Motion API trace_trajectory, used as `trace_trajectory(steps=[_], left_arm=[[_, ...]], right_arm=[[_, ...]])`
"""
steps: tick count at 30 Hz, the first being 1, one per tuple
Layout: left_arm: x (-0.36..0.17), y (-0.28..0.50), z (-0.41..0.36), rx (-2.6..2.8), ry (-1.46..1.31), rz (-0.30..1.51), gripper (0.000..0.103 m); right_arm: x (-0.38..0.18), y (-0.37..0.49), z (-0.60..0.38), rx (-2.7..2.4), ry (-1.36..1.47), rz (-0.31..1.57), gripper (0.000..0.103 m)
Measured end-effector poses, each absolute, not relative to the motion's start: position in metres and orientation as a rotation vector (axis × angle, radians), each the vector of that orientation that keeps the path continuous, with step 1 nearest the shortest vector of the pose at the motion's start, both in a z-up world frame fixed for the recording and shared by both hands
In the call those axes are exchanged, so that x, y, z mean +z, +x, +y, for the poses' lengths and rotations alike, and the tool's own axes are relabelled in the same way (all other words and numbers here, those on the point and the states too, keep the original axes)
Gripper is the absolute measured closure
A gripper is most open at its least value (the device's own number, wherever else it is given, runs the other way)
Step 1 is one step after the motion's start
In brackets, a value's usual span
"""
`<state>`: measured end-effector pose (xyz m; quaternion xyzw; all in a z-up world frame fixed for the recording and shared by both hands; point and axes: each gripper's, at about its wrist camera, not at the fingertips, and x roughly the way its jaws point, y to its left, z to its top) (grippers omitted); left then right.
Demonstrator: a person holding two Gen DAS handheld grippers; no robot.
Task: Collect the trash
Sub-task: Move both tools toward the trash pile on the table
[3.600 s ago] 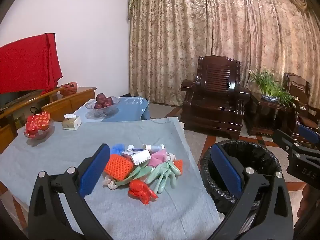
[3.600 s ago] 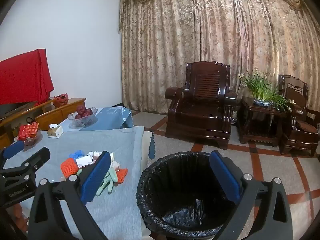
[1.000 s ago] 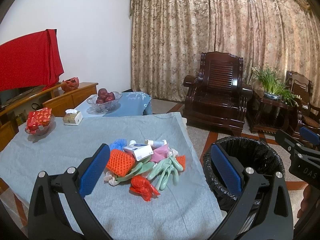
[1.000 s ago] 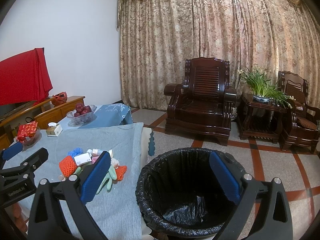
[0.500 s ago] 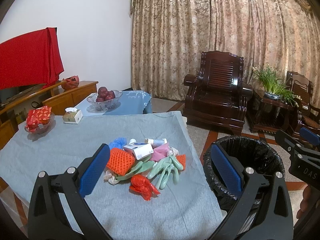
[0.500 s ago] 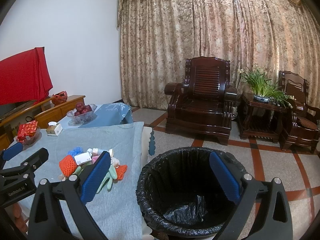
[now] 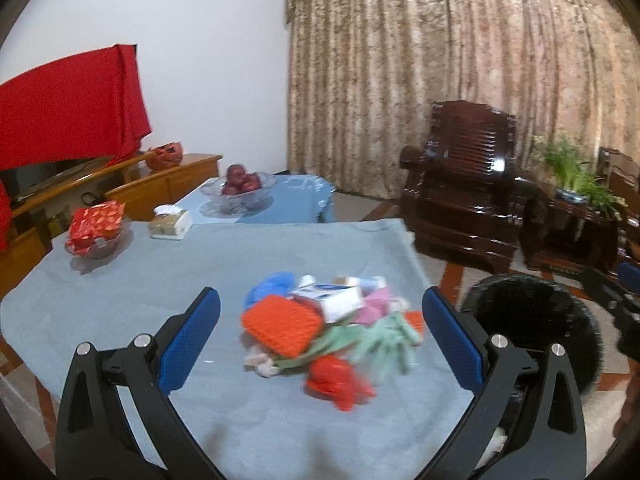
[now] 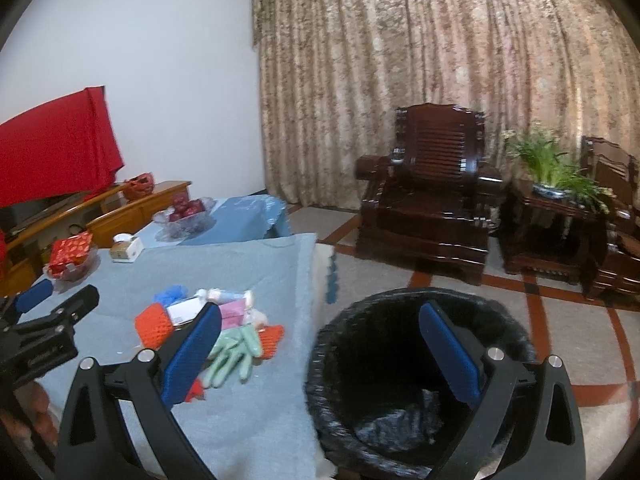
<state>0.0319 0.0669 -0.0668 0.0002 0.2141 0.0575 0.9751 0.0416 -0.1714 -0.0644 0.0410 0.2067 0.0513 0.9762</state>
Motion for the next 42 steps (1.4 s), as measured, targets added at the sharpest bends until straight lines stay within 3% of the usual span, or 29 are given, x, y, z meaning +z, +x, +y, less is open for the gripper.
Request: trace_trajectory(steps=[10,18,21,23,30,37,39,42], left_arm=[[-0.098,0.051,0.122,0.206,0.017,0.496,0.005],[-0.118,0.085,0.123,0.184,-0.030,0.543,0.006],[-0.124,0.100,0.121,0.169,-0.027,0.545,0.010],[-0.133,0.111,0.119,0.156,-0.026,0.566,0.022],[-0.161,0.137,0.111,0.149,0.003,0.626,0.027],[-0.173,0.150,0.117,0.082,-0.023,0.666,0.080],[-0.173,0.150,0.121,0.061,-0.035,0.659,0.090],[-0.164,0.147,0.131,0.056,-0.062,0.636,0.094]], right_arm=[[-0.095,0.082,-0.113,0.233,0.060,0.468,0.007],[-0.107,0.122,-0.098,0.258,0.048,0.530,0.029],[-0.112,0.135,-0.095,0.249,0.048,0.545,0.029],[-0.116,0.141,-0.094,0.247,0.044,0.553,0.029],[-0.128,0.159,-0.086,0.248,0.032,0.589,0.029],[-0.133,0.171,-0.070,0.297,0.011,0.601,0.029],[-0.132,0.175,-0.063,0.316,0.008,0.601,0.029],[-0.131,0.178,-0.051,0.351,0.000,0.600,0.029]])
